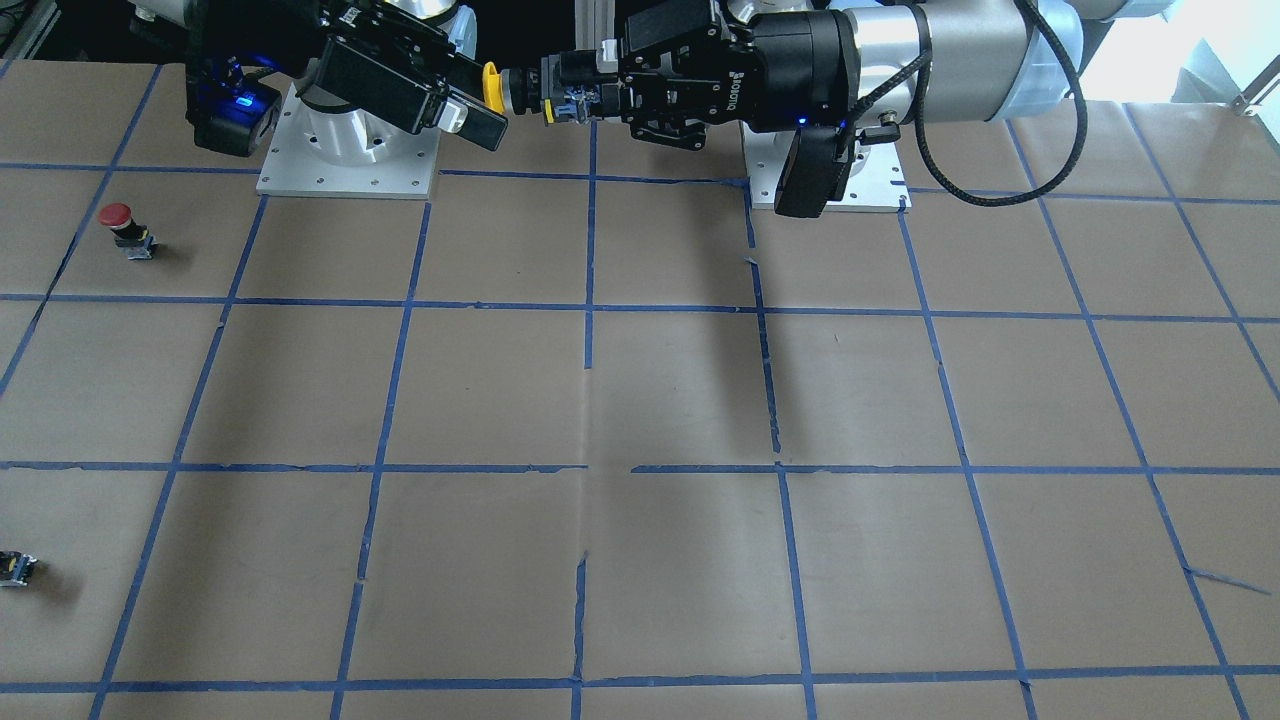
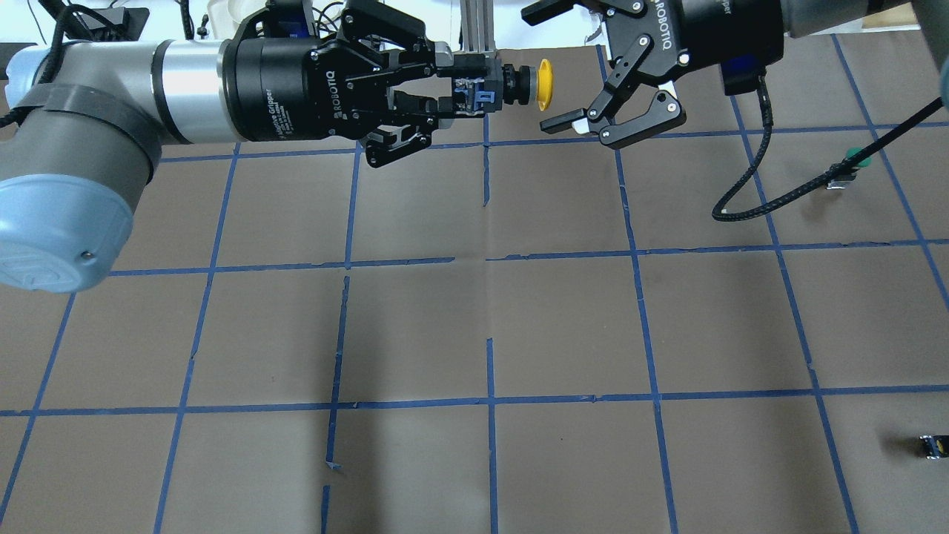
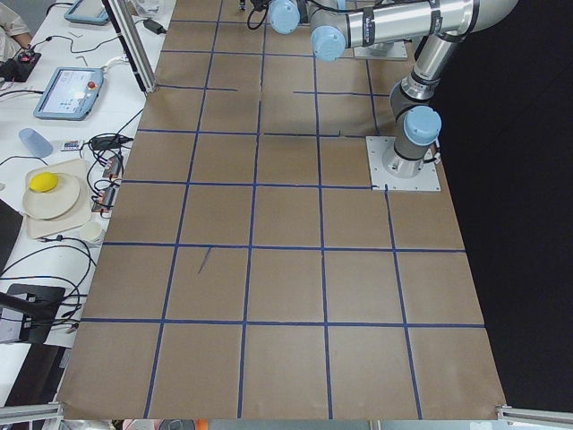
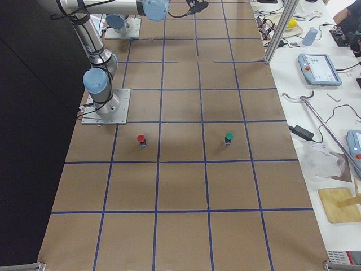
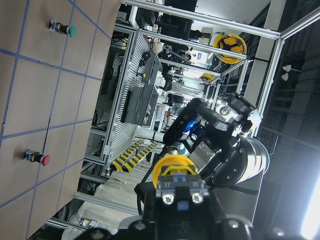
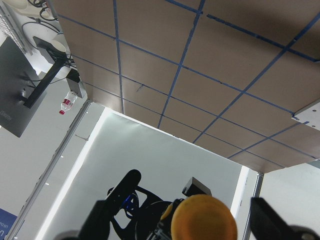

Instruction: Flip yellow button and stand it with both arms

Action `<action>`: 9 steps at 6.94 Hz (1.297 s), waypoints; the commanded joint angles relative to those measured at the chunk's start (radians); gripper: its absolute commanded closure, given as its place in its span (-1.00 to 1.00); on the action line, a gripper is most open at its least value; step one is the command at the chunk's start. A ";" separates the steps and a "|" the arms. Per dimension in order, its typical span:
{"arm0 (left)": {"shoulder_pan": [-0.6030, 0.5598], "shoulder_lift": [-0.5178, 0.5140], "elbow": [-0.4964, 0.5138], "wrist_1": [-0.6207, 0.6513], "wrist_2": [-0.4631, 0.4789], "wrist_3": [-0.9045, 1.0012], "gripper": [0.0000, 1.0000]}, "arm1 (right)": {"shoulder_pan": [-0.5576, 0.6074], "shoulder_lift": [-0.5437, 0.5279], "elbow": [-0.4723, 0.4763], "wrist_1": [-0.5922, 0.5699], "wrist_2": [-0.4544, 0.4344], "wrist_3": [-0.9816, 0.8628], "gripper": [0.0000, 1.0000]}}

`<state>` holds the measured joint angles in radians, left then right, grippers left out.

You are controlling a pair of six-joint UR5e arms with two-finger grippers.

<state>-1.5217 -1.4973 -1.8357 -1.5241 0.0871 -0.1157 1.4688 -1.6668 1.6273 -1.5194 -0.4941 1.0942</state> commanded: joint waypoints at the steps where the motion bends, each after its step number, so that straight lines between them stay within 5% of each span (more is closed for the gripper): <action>1: 0.000 0.000 -0.001 0.001 -0.001 -0.004 0.80 | -0.001 -0.001 0.002 0.001 0.003 0.001 -0.66; 3: 0.000 0.006 -0.001 0.002 0.000 -0.015 0.80 | -0.002 0.004 0.002 0.001 0.003 0.001 0.15; 5: 0.000 0.006 -0.001 0.002 0.000 -0.015 0.80 | -0.007 0.002 0.002 0.002 0.003 0.001 0.41; 7: 0.000 0.005 -0.001 0.005 0.000 -0.019 0.78 | -0.008 0.001 0.002 0.002 0.005 0.001 0.47; 8: 0.000 0.006 0.004 0.007 0.005 -0.036 0.05 | -0.008 0.001 0.002 0.002 0.006 0.001 0.49; 9: 0.000 0.008 0.009 0.010 0.010 -0.068 -0.93 | -0.010 0.001 0.000 0.002 0.006 0.001 0.52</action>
<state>-1.5221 -1.4911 -1.8320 -1.5168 0.0918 -0.1552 1.4600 -1.6659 1.6283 -1.5171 -0.4884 1.0953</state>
